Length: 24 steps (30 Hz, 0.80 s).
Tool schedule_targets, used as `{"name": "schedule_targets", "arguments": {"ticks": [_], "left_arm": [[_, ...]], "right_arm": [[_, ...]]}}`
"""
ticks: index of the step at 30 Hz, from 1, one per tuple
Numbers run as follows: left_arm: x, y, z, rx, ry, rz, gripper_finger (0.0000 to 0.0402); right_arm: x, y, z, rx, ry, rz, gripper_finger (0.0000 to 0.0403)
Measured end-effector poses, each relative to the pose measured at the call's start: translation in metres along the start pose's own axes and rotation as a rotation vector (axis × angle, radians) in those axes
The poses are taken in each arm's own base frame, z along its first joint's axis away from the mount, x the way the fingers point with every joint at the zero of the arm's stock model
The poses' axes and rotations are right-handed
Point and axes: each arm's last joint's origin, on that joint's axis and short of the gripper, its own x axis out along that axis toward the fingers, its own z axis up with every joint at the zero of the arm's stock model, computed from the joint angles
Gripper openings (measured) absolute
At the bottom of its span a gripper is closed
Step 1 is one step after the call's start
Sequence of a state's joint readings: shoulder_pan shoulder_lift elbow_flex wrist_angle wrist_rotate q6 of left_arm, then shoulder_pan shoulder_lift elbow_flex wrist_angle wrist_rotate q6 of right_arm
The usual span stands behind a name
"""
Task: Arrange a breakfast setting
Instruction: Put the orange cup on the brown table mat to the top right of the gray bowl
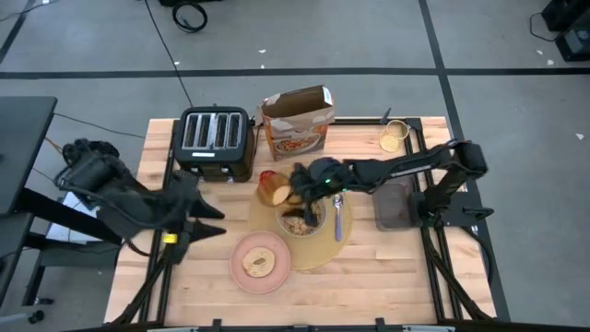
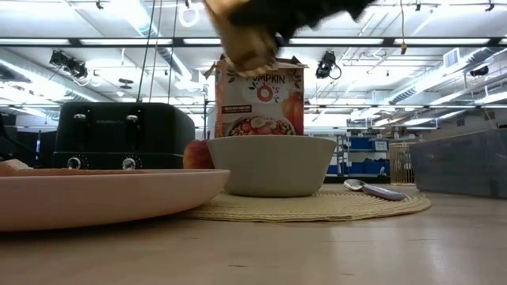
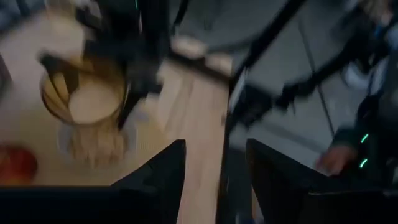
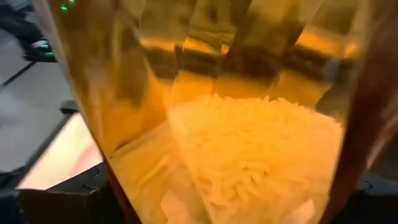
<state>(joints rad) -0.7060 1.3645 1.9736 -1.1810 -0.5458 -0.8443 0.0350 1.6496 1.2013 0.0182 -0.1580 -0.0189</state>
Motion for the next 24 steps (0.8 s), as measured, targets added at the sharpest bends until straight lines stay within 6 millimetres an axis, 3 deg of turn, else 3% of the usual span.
{"name": "schedule_targets", "arguments": {"ticks": [6,14,18,24], "left_arm": [[-0.009,-0.012,0.003,0.065,-0.202,0.037,0.0172],[0.007,-0.015,0.002,0.077,-0.245,0.128,0.0172],[0.017,-0.021,-0.002,0.087,-0.233,0.145,0.0172],[0.035,-0.029,-0.011,0.088,-0.214,0.170,0.0172]], "right_arm": [[-0.035,-0.017,-0.058,0.035,-0.137,-0.221,0.0343],[-0.058,-0.050,-0.137,0.141,-0.233,-0.500,0.0343],[-0.060,-0.069,-0.160,0.143,-0.267,-0.515,0.0343],[-0.057,-0.099,-0.183,0.141,-0.281,-0.400,0.0343]]}}
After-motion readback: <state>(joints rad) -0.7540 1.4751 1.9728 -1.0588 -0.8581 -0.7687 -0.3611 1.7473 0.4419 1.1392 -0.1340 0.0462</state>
